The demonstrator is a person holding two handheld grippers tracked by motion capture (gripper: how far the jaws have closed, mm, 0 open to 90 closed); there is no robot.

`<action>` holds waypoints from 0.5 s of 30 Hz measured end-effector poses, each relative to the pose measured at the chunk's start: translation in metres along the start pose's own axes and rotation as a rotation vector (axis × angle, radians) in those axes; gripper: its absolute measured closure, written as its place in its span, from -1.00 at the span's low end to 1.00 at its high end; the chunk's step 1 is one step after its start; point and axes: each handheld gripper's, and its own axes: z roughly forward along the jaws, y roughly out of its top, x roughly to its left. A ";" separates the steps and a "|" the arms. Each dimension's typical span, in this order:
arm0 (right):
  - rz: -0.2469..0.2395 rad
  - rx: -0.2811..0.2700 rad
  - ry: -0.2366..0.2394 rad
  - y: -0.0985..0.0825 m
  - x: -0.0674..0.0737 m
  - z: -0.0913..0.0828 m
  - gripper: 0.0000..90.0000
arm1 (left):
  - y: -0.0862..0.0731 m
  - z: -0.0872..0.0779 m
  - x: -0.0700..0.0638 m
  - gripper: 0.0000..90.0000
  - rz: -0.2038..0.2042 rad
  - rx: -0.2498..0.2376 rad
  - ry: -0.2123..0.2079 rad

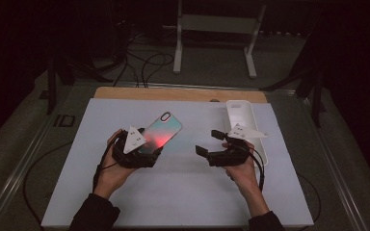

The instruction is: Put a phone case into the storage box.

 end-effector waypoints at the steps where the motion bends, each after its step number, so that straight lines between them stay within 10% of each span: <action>1: 0.000 -0.001 0.004 0.001 0.000 0.002 -0.80 | 0.001 0.000 -0.001 -0.62 0.004 -0.003 -0.005; 15: 0.060 0.063 0.045 0.008 0.002 0.031 -0.74 | 0.011 0.007 -0.013 -0.62 0.034 -0.039 -0.045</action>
